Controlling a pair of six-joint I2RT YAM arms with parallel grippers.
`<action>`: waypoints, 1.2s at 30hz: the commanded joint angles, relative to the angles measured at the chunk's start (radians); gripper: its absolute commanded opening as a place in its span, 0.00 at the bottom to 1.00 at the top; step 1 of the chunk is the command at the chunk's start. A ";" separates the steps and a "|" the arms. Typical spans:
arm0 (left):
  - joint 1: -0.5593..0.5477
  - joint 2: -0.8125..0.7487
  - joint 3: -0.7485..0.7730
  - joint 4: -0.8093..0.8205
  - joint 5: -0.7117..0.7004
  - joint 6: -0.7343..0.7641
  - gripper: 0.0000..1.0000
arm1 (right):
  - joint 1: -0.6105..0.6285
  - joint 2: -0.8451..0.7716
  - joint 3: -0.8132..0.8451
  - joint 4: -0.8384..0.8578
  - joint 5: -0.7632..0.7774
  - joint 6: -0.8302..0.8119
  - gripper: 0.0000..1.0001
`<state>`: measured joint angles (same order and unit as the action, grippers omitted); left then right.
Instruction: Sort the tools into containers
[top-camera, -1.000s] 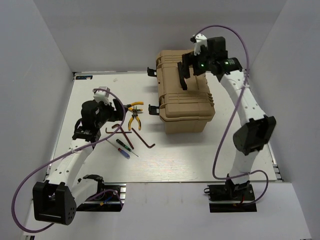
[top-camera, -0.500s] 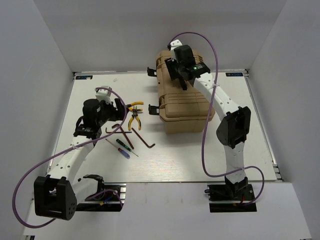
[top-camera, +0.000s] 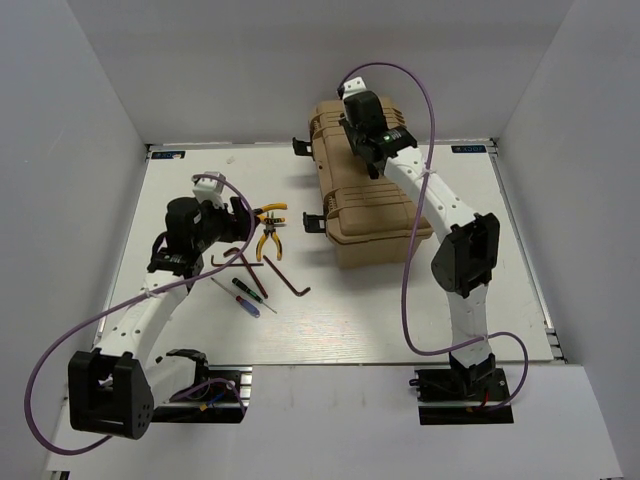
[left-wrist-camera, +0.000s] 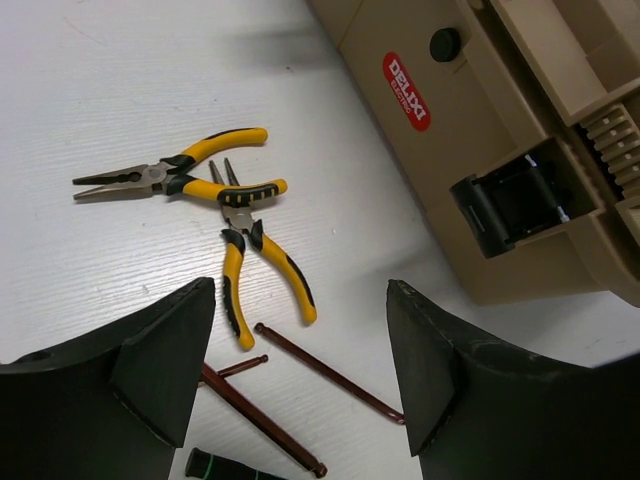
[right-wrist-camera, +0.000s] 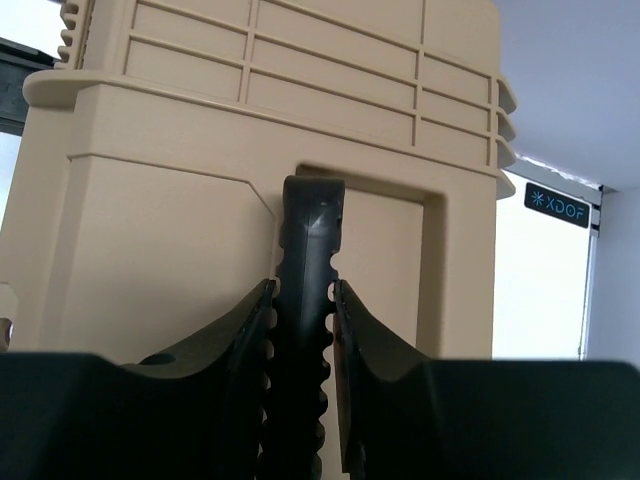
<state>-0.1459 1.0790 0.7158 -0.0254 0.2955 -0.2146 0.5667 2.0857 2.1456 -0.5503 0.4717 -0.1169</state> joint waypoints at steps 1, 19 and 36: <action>-0.001 0.033 0.036 0.039 0.068 -0.012 0.79 | 0.012 -0.113 0.086 0.016 -0.080 0.016 0.00; -0.113 0.435 0.402 0.182 0.228 -0.244 0.73 | -0.082 -0.246 0.214 0.033 -0.130 0.109 0.00; -0.388 0.762 0.764 -0.185 -0.157 -0.183 0.70 | -0.244 -0.277 0.215 -0.010 -0.240 0.273 0.00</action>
<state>-0.5030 1.8488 1.4166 -0.0875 0.2710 -0.4374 0.3691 1.9736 2.2620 -0.7494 0.1997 0.1127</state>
